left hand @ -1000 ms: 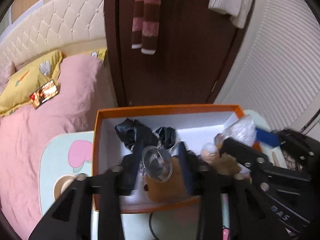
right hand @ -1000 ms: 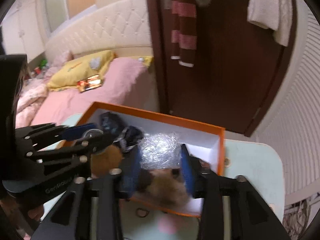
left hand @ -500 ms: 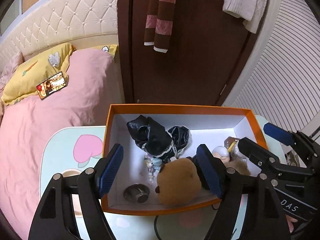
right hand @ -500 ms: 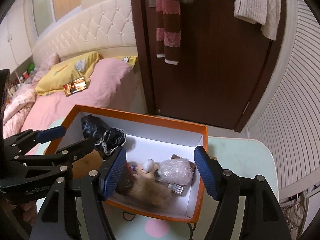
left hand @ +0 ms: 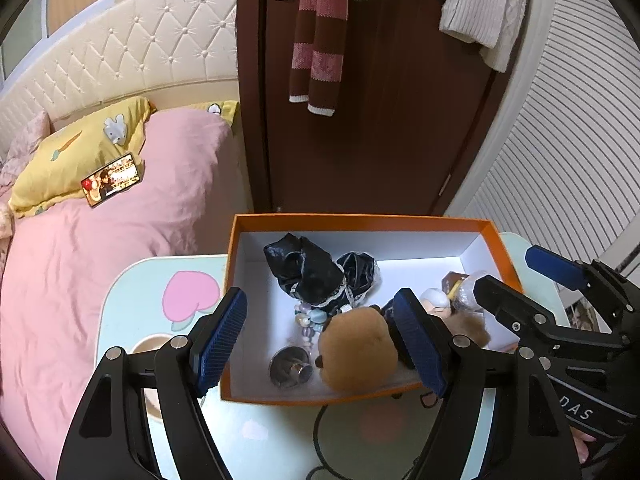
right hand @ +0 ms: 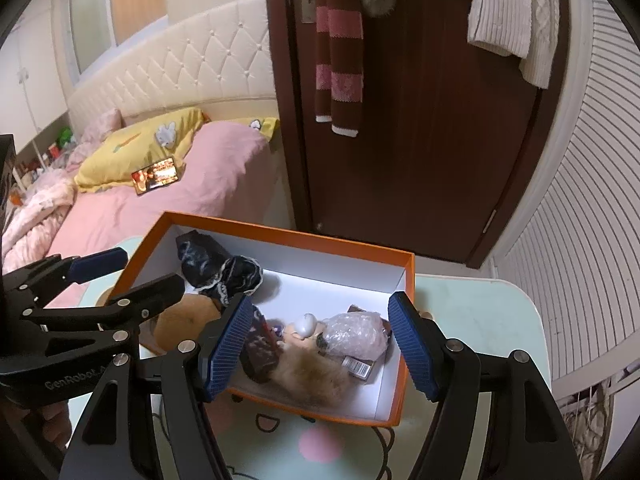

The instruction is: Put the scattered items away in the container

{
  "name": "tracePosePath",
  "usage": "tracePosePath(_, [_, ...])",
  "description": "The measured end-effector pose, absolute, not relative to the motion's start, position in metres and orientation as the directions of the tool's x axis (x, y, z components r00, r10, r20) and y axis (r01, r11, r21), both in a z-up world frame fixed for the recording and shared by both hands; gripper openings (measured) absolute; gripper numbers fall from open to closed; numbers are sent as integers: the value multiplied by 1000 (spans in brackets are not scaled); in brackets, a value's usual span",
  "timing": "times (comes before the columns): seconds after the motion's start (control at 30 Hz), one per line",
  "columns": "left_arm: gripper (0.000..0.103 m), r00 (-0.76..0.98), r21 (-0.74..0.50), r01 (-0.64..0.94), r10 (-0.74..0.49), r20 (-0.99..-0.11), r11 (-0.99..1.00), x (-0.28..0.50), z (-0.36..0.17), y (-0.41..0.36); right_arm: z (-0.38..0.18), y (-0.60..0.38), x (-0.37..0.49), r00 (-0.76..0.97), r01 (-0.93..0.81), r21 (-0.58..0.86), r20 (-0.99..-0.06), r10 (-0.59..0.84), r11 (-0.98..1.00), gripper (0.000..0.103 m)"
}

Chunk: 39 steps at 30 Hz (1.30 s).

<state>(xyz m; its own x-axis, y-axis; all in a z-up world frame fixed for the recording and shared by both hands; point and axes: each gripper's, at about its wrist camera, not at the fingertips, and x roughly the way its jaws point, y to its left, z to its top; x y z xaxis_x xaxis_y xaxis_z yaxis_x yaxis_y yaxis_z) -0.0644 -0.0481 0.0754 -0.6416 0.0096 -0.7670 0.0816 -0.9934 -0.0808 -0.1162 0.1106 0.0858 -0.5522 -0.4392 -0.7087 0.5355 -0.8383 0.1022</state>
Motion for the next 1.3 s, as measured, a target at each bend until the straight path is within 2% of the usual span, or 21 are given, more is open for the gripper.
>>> tracePosePath(0.37, [76,-660,-88,99,0,-751,-991,-12,81,-51,95,123,-68,-565,538,97,-695,-444,-837,71])
tracePosePath(0.5, [76,-628,-112,137,1,-778,-984,15,58,-54,79,134,-45,-559,495,129,-710,-428,-859,80])
tracePosePath(0.6, [76,-588,-118,171,-6,-809,-978,27,33,-53,57,139,-33,-524,457,142,-755,-395,-878,80])
tracePosePath(0.83, [76,-555,-59,195,-61,-829,-979,36,1,-44,22,130,-18,-508,436,37,-815,-279,-899,85])
tracePosePath(0.93, [77,-564,33,190,-137,-815,-981,39,-2,-35,9,126,-17,-467,450,40,-841,-273,-892,85])
tracePosePath(1.03, [87,-591,64,208,-177,-787,-976,40,-7,-35,-1,133,-24,-441,429,82,-850,-288,-900,90])
tracePosePath(1.07, [90,-592,46,220,-171,-788,-974,40,-8,-38,-5,136,-28,-433,412,100,-853,-291,-906,99])
tracePosePath(1.1, [94,-589,34,233,-169,-790,-972,40,-10,-41,-7,139,-30,-436,400,102,-853,-287,-911,103])
tracePosePath(1.2, [103,-571,35,263,-185,-800,-964,36,-13,-45,-10,141,-33,-445,394,99,-849,-284,-914,103])
tracePosePath(1.3, [103,-570,33,269,-187,-800,-963,34,-14,-45,-13,142,-34,-452,394,96,-845,-284,-914,103])
